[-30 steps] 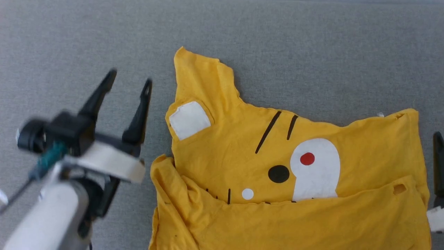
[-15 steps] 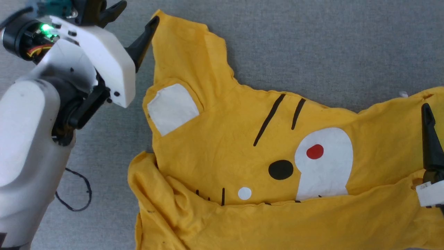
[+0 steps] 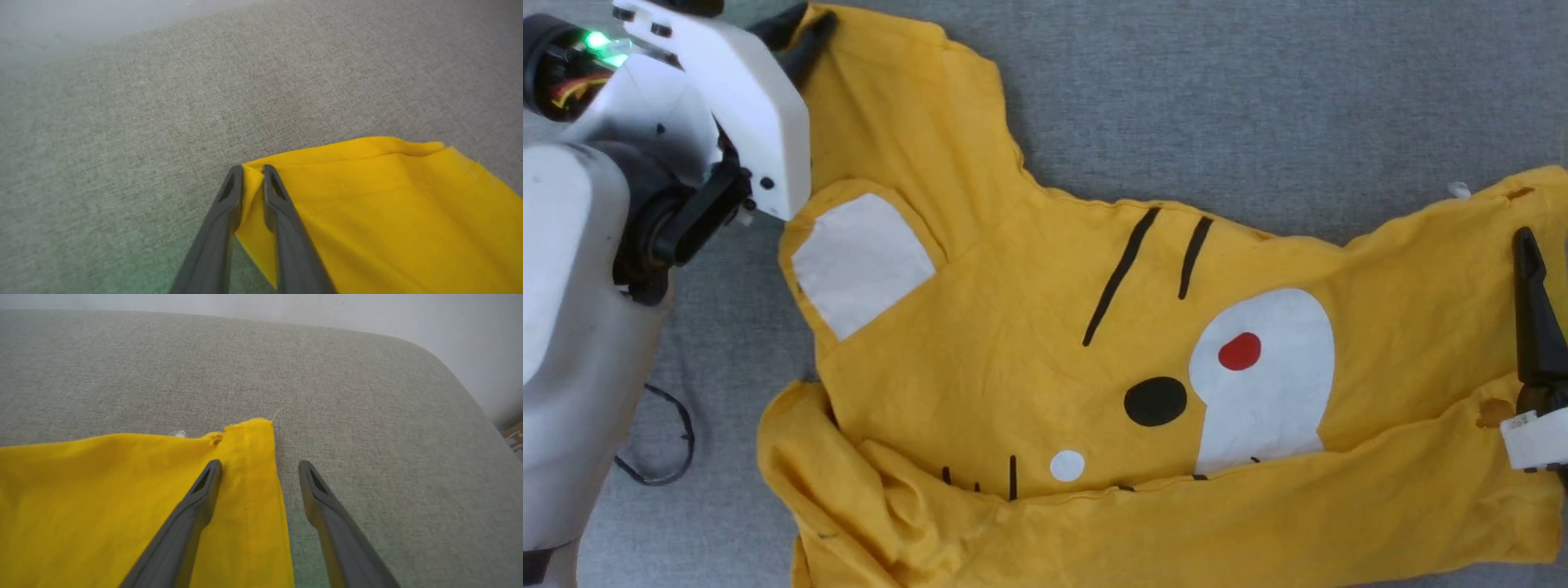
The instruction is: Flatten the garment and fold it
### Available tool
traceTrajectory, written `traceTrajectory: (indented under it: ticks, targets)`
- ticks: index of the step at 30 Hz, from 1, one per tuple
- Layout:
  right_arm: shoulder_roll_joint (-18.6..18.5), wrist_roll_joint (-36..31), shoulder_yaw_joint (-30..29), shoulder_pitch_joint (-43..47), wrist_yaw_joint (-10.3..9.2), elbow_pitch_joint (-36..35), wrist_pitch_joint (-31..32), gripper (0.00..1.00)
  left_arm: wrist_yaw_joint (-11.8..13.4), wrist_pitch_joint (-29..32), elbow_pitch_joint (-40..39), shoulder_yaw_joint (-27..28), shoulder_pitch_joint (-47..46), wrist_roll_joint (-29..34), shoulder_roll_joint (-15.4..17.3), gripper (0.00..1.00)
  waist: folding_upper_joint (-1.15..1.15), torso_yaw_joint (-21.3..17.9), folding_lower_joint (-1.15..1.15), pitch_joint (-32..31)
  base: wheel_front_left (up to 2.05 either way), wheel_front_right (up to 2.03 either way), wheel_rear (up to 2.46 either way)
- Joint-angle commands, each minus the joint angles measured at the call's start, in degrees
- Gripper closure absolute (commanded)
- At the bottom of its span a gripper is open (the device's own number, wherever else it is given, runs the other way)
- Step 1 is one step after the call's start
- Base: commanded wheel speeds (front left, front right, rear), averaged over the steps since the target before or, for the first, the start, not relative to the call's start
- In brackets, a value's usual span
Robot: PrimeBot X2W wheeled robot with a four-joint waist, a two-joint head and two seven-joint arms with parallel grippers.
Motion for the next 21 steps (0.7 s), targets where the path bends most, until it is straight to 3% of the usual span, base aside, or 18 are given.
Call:
traceTrajectory:
  ticks: [1,8,17,21]
  targets:
    - [-0.88,0.42,0.3,-1.52,-0.06,-0.27,-0.14,0.0,-0.34,0.35,1.13,-0.5,0.7,-0.21,0.28,1.0,0.0,-0.42,0.0,-0.08,0.0,0.0,0.0]
    - [-7.73,4.45,0.96,-6.29,-0.06,-3.72,4.94,0.0,-0.56,-1.71,1.03,-0.27,1.75,-0.08,0.81,1.0,0.0,-0.38,0.0,-2.36,0.0,0.0,0.0]
    - [-15.73,11.6,1.86,-9.66,-0.06,-0.32,26.29,0.0,-0.84,-2.73,-0.05,-1.0,1.67,-0.09,0.04,1.0,0.0,1.55,0.0,-2.72,0.0,0.0,0.0]
    - [-17.26,14.13,2.23,-9.62,-0.06,-0.16,31.49,0.0,-0.75,-3.13,-0.13,-1.15,1.72,-0.24,-0.29,1.0,0.0,2.48,0.0,-2.26,0.0,0.0,0.0]
